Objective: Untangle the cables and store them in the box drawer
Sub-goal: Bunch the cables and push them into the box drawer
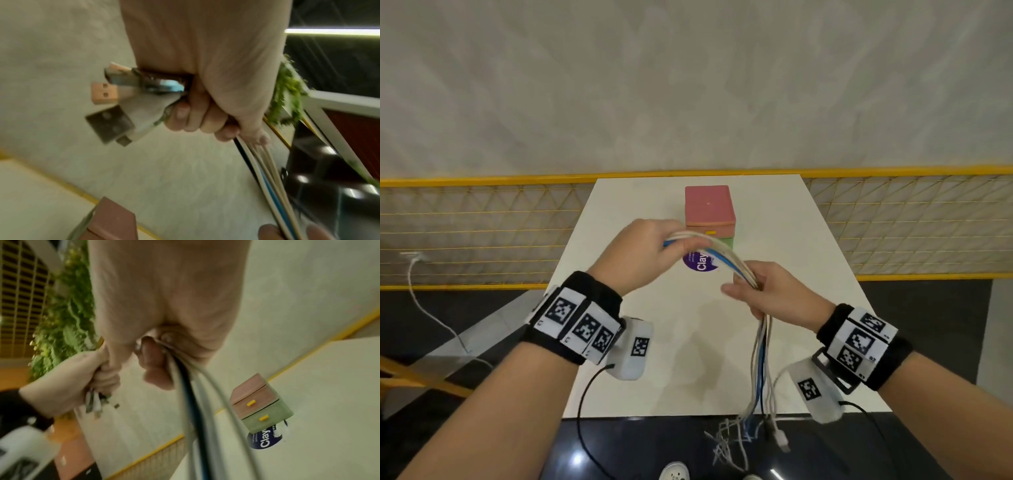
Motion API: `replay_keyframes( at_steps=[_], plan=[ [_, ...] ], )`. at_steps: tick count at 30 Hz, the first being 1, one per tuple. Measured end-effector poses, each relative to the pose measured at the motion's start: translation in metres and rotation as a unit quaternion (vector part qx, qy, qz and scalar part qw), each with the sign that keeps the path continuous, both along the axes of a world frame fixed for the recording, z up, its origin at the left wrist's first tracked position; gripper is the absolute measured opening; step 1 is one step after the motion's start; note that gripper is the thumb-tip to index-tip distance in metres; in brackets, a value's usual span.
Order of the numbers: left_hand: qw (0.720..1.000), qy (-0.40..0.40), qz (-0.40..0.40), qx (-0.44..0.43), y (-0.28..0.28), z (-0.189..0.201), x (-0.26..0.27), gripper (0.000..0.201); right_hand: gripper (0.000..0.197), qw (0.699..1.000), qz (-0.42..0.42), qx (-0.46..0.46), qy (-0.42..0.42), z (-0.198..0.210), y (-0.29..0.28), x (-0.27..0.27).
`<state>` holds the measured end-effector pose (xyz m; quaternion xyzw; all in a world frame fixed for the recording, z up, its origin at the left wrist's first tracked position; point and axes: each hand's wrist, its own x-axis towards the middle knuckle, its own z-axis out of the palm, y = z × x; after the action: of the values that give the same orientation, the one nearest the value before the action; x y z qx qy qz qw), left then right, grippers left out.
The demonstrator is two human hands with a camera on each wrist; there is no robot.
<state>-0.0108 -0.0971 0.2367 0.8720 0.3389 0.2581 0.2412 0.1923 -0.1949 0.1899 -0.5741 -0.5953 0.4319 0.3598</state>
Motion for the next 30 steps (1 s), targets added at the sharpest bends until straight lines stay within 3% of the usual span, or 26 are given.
replay_keyframes(
  at_steps=[2, 4, 6, 8, 13, 15, 19, 24, 27, 30],
  plan=[
    [0.99, -0.097, 0.06, -0.081, -0.003, -0.008, 0.008, 0.029, 0.03, 0.996, 0.006, 0.028, 0.08, -0.003, -0.005, -0.007],
    [0.955, -0.195, 0.094, -0.202, -0.012, -0.017, 0.022, 0.032, 0.032, 0.989, -0.01, 0.036, 0.141, 0.0, -0.005, -0.017],
    [0.905, -0.289, 0.074, -0.304, -0.021, -0.024, 0.034, 0.039, 0.031, 0.985, -0.033, 0.048, 0.162, 0.004, -0.002, -0.028],
    [0.886, -0.309, 0.053, -0.34, -0.03, -0.027, 0.042, 0.051, 0.032, 0.984, -0.049, 0.057, 0.16, 0.008, 0.001, -0.036],
    [0.891, -0.295, 0.064, -0.34, -0.039, -0.033, 0.052, 0.067, 0.039, 0.991, -0.04, 0.09, 0.089, 0.015, 0.012, -0.043],
    [0.89, -0.296, 0.075, -0.338, -0.038, -0.03, 0.052, 0.058, 0.041, 0.993, -0.029, 0.094, 0.066, 0.016, 0.015, -0.043],
    [0.922, -0.285, 0.131, -0.225, -0.035, -0.023, 0.054, 0.032, 0.033, 0.988, 0.004, 0.042, 0.148, 0.017, 0.018, -0.044],
    [0.93, -0.296, 0.158, -0.151, -0.037, -0.013, 0.056, 0.041, 0.022, 0.977, 0.055, 0.096, 0.184, 0.007, 0.013, -0.041],
    [0.883, -0.373, 0.264, -0.111, -0.011, 0.012, 0.04, 0.05, 0.027, 0.992, 0.09, 0.04, 0.076, -0.031, -0.01, -0.036],
    [0.885, -0.397, 0.208, -0.125, 0.006, 0.029, 0.026, 0.053, 0.023, 0.986, 0.144, -0.03, -0.075, -0.075, -0.025, -0.027]
  ],
)
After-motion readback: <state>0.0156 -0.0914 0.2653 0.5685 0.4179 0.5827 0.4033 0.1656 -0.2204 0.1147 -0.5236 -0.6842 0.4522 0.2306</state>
